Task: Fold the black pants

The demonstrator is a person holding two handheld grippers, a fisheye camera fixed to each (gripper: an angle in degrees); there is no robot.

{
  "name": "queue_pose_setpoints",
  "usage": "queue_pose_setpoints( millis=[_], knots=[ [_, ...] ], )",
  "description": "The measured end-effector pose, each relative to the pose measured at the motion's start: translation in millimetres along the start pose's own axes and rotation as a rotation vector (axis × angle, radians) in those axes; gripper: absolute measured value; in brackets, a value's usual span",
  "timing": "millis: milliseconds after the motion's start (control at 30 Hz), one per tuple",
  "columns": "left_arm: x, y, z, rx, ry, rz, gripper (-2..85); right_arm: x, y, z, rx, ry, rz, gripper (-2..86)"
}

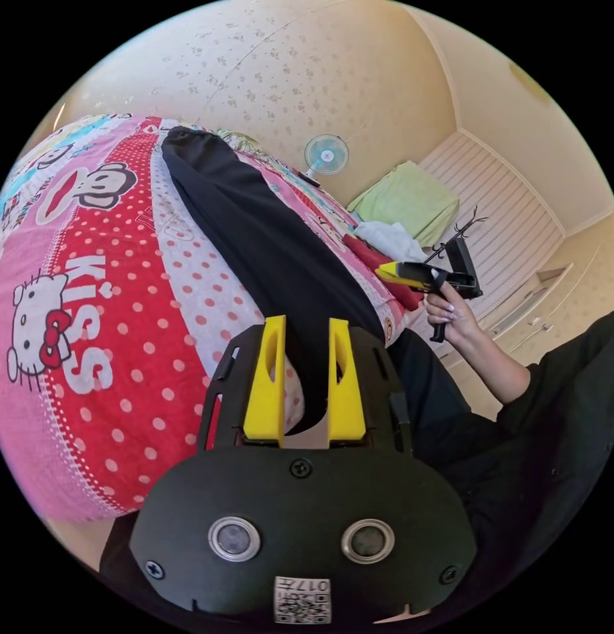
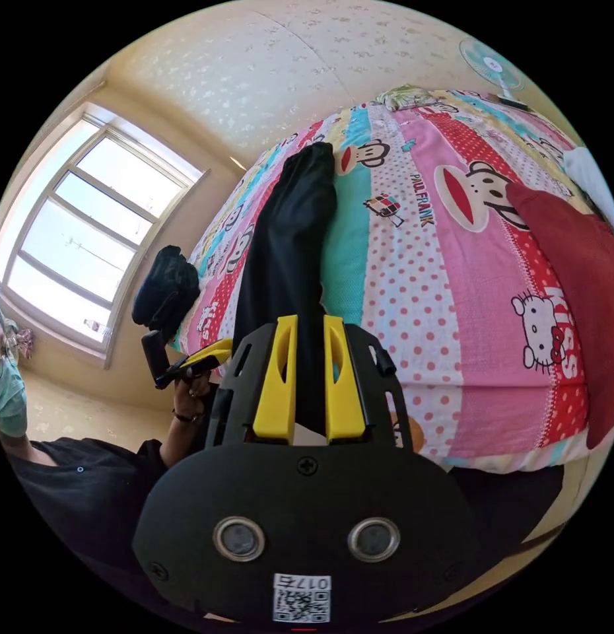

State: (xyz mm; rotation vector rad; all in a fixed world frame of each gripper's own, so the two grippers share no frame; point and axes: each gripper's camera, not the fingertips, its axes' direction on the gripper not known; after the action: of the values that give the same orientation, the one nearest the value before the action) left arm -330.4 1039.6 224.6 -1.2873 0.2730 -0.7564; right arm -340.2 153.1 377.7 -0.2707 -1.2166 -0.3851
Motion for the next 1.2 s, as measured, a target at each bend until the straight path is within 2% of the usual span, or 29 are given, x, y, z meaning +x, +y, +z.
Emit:
queue_pose_setpoints(
  millis=[167, 300, 433, 567, 700, 933, 1067, 1200],
  knots=[
    [-0.5, 14.3, -4.0, 0.051, 0.013, -0.105, 9.5, 10.4, 25.7, 8.2, -0.078, 0.002, -0.021, 8.5],
    [5.5, 7.6, 2.0, 0.022, -0.06, -0.131, 6.5, 19.2, 35.8, 28.7, -0.145, 0.024, -0.015, 8.5],
    [9.0, -3.0, -8.8, -0.067, -0.073, -0.187, 3.0, 29.0, 29.7, 22.5, -0.206, -0.067, -0.011, 5.3],
    [6.8, 6.9, -33.2, -0.051, -0.064, -0.23, 2.0, 25.7, 32.6, 11.4, -0.233, -0.11, -0.058, 4.2],
    [-10.4, 27.8, -35.9, -0.026, -0.022, -0.283, 3.4, 39.6, 39.7, 17.5, -0.264, -0.098, -0.029, 4.8],
    [-55.6, 35.7, -84.8, 0.174, 0.106, -0.346, 13.7, 87.8, 23.3, -36.9, -0.115, -0.308, 0.026, 9.7],
    [-88.7, 16.6, -81.9, 0.103, 0.144, -0.362, 13.5, 123.2, -5.6, -39.9, -0.111, -0.399, 0.101, 10.4],
    [-104.0, 17.4, -80.0, 0.062, 0.191, -0.347, 13.5, 131.6, -27.9, -29.2, -0.123, -0.42, 0.082, 11.5]
  ],
)
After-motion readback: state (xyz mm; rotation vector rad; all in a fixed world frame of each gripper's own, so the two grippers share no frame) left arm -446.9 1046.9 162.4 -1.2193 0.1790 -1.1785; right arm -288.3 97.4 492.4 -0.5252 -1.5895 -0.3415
